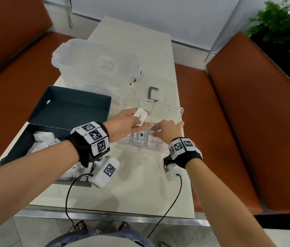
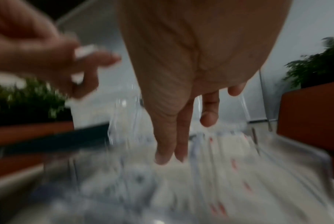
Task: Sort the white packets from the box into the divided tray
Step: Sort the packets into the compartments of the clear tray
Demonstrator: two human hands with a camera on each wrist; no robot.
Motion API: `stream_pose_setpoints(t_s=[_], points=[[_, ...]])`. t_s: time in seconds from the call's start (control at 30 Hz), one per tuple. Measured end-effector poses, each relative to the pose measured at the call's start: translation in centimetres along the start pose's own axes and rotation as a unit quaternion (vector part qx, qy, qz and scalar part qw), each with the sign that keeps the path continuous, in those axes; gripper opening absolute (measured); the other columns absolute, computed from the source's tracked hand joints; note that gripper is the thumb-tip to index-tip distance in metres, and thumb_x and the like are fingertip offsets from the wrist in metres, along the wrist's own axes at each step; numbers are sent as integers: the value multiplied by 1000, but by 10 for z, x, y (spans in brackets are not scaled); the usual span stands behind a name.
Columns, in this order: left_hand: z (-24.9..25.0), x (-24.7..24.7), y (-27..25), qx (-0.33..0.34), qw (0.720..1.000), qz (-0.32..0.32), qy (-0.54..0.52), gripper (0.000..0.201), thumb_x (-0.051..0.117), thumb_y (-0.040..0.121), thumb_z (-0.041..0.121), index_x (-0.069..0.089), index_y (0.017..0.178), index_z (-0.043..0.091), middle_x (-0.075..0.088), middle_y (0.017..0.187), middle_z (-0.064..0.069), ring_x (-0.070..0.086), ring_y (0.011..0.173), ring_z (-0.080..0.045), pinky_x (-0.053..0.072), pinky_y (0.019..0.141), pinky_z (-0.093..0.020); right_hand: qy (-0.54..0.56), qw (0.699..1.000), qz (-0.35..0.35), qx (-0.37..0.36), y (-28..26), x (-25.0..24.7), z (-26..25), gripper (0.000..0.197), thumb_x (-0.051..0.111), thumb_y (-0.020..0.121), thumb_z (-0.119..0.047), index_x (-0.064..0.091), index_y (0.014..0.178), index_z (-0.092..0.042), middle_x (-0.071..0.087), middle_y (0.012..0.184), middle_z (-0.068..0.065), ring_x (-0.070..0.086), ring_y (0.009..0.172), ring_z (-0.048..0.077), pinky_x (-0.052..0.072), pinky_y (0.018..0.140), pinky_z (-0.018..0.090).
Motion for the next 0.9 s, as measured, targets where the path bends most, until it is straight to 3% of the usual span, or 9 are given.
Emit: stream_pose_setpoints(t_s=[0.17, 0.27, 0.37, 0.47, 0.57, 0.67, 0.73, 0.83, 0.9], points=[[1, 0, 4, 21, 998, 31, 59, 38, 52, 94, -7, 50, 131, 5, 59, 112, -17, 70, 93, -23, 60, 74, -28, 268, 954, 125, -47, -20, -59, -3, 18, 55, 95, -36, 72, 100, -30, 72, 94, -13, 51, 65, -8, 35, 77, 23], [0, 4, 10, 26, 995, 48, 85, 36, 62, 91, -1, 54, 126, 4, 61, 98, -12, 67, 81, -19, 58, 75, -28, 372, 915, 131, -80, -32, -79, -10, 16, 60, 93, -30, 72, 101, -25, 72, 87, -10, 57, 60, -12, 44, 64, 7], [-5, 14, 14, 27, 995, 39, 92, 25, 66, 88, 1, 61, 112, 6, 62, 87, -7, 65, 74, -15, 55, 69, -24, 378, 917, 98, -79, -35, -79, -7, 13, 66, 89, -15, 73, 96, -22, 72, 81, -1, 63, 63, 1, 54, 72, 18], [-10, 21, 19, 22, 993, 35, 107, 27, 68, 89, 9, 60, 114, 8, 63, 88, -3, 65, 76, -14, 54, 69, -24, 389, 914, 111, -46, -29, -77, 9, 12, 65, 88, -10, 73, 90, -18, 72, 78, 9, 64, 67, 9, 55, 78, 26], [-11, 17, 24, 17, 985, 64, 158, 23, 65, 92, 18, 62, 115, 15, 64, 97, 1, 65, 78, -11, 52, 64, -20, 369, 919, 138, -7, -20, -69, 23, 13, 64, 88, -8, 72, 88, -17, 70, 77, 3, 60, 64, 4, 51, 76, 21], [-12, 5, 24, 5, 979, 89, 183, 20, 61, 94, 19, 62, 114, 17, 64, 105, 0, 65, 82, -11, 51, 66, -22, 308, 944, 119, 8, -12, -53, 25, 13, 63, 88, -6, 72, 88, -15, 68, 85, 0, 55, 67, -2, 41, 65, 4], [-12, -2, 23, 2, 974, 94, 207, 21, 59, 95, 17, 61, 116, 16, 63, 105, 0, 65, 82, -12, 51, 67, -23, 254, 964, 79, 12, -6, -37, 20, 15, 59, 89, -6, 71, 90, -14, 69, 93, 4, 60, 76, 9, 47, 71, 12], [-11, -9, 18, 21, 957, 87, 276, 21, 57, 95, 12, 61, 116, 11, 60, 98, -1, 62, 82, -15, 50, 69, -24, 145, 989, 27, 21, 0, -14, 8, 19, 53, 92, -12, 70, 92, -21, 69, 102, 0, 62, 97, 22, 47, 93, 41], [-11, -13, 15, 38, 943, 78, 322, 22, 57, 94, 10, 61, 115, 8, 60, 96, -2, 61, 83, -18, 49, 71, -24, 85, 996, 21, 17, 2, -3, 0, 22, 51, 92, -13, 68, 92, -26, 69, 102, -6, 61, 99, 21, 38, 98, 41]])
Point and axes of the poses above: each hand's wrist, its own y-axis towards the middle knuckle, its own x-axis out of the palm, z = x × y, the point moved 4 cm from there along y, towards the middle knuckle
